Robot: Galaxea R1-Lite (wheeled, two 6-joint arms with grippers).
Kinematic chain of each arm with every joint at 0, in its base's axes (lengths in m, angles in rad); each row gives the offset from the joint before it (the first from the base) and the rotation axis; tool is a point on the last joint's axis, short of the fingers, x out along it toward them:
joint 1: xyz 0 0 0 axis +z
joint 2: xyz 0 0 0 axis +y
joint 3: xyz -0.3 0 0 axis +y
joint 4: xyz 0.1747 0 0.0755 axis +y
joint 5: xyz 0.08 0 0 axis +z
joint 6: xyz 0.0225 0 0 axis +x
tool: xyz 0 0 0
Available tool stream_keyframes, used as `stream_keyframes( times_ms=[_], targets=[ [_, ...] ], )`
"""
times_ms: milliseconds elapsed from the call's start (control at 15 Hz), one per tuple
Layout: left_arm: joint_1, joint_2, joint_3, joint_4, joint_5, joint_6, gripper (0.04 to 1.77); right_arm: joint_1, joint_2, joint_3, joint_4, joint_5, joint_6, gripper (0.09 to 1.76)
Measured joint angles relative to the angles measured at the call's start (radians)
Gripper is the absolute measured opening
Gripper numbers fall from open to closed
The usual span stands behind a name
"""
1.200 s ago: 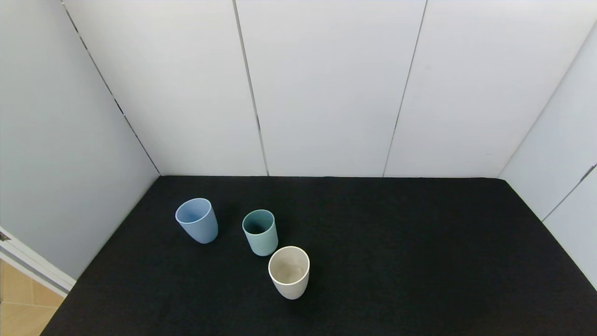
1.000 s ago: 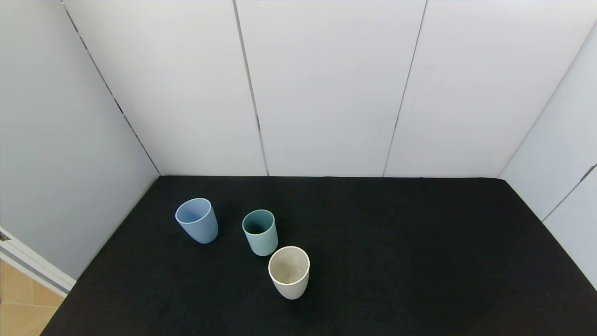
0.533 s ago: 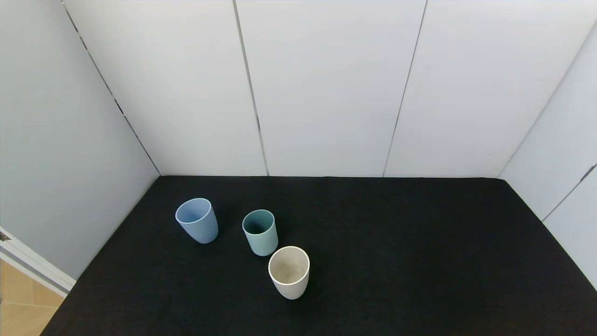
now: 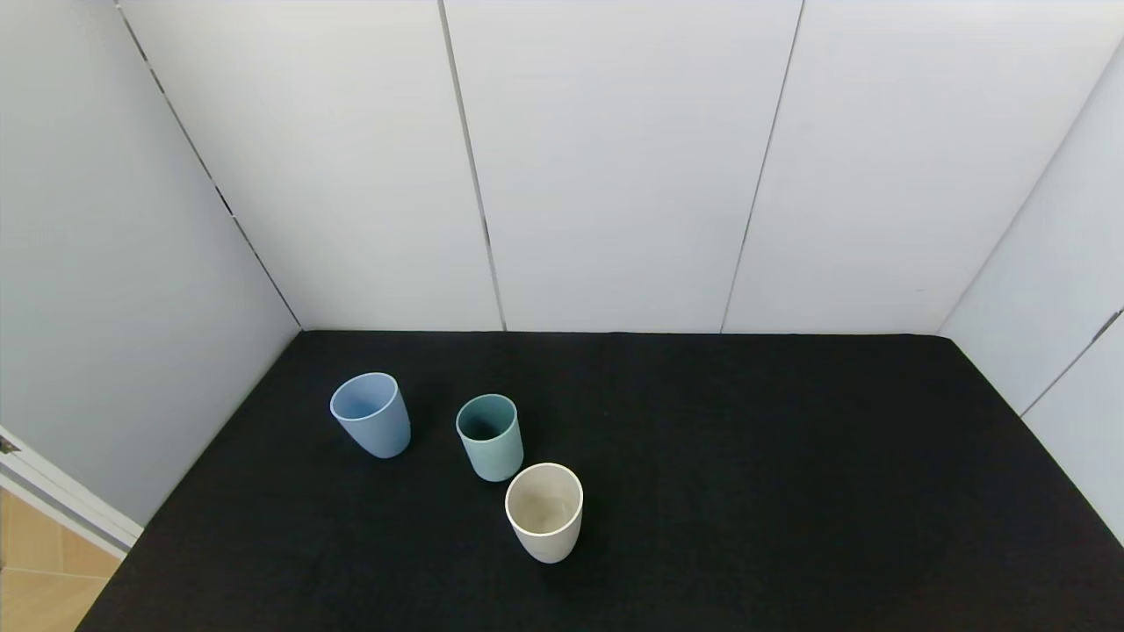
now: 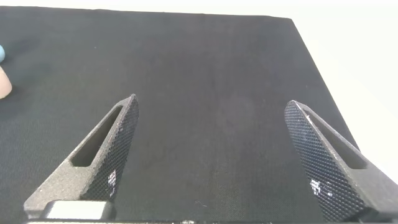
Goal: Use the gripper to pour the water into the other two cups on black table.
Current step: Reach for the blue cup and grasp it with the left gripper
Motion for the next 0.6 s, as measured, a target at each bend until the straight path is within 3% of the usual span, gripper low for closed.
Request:
stream_keyframes(
  times_ms=[267, 600],
  targets=[
    [0.0, 0.043, -0.153, 0.169, -0.141, 0.001, 1.72, 0.0, 0.0, 0.0, 0.0, 0.0, 0.0, 1.71],
    [-0.027, 0.299, -0.235, 0.126, -0.162, 0.016, 1.72, 0.0, 0.0, 0.0, 0.0, 0.0, 0.0, 1.71]
  ],
)
